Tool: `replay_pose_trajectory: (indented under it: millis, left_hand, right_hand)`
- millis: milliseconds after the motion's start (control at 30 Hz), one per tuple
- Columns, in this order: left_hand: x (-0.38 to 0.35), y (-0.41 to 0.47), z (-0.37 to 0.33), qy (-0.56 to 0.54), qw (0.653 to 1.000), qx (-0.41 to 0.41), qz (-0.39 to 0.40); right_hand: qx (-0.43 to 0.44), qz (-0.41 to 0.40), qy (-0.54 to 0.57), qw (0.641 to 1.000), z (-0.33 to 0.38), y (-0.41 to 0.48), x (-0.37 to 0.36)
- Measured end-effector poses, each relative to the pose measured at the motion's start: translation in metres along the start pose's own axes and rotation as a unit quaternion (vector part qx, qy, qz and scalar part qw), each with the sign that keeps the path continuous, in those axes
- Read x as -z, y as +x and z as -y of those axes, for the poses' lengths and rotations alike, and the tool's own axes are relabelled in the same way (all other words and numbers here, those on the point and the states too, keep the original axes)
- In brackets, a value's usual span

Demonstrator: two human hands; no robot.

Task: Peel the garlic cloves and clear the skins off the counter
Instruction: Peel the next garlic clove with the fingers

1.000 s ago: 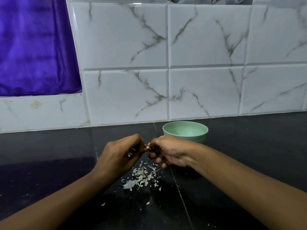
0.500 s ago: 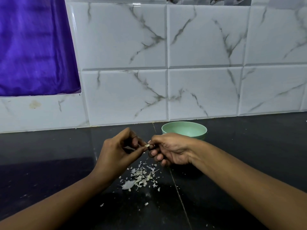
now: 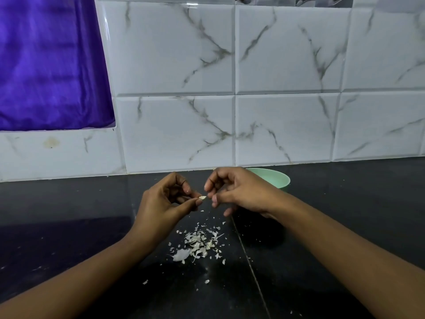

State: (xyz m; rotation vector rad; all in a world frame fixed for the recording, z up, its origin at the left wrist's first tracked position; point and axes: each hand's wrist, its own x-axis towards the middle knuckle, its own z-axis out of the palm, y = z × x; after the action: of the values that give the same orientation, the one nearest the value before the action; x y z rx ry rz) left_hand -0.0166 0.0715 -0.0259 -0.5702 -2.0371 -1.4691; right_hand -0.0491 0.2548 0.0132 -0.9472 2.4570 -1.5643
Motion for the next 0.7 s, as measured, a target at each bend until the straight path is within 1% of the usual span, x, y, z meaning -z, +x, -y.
replay_pose_trajectory:
  millis: [67,167,333,533,700]
  left_hand:
    - [0.001,0.001,0.001,-0.001,1.000,0.007,-0.006]
    - [0.002,0.001,0.001,0.018,1.000,0.008,-0.007]
    - [0.000,0.001,-0.002,0.025,0.999,0.016,-0.013]
    - [0.000,0.000,-0.004,0.020,1.000,0.022,-0.007]
    - [0.000,0.000,-0.004,0.027,0.999,0.018,0.005]
  right_hand:
    - [0.037,-0.007,-0.076,0.996,0.002,0.000,-0.001]
    - [0.075,-0.036,-0.128,0.988,0.000,0.001,-0.007]
    - [0.155,-0.089,-0.267,0.947,-0.004,0.003,-0.010]
    - [0.210,-0.106,-0.360,0.903,-0.003,0.000,-0.012]
    - [0.225,-0.102,-0.391,0.887,-0.001,-0.001,-0.011]
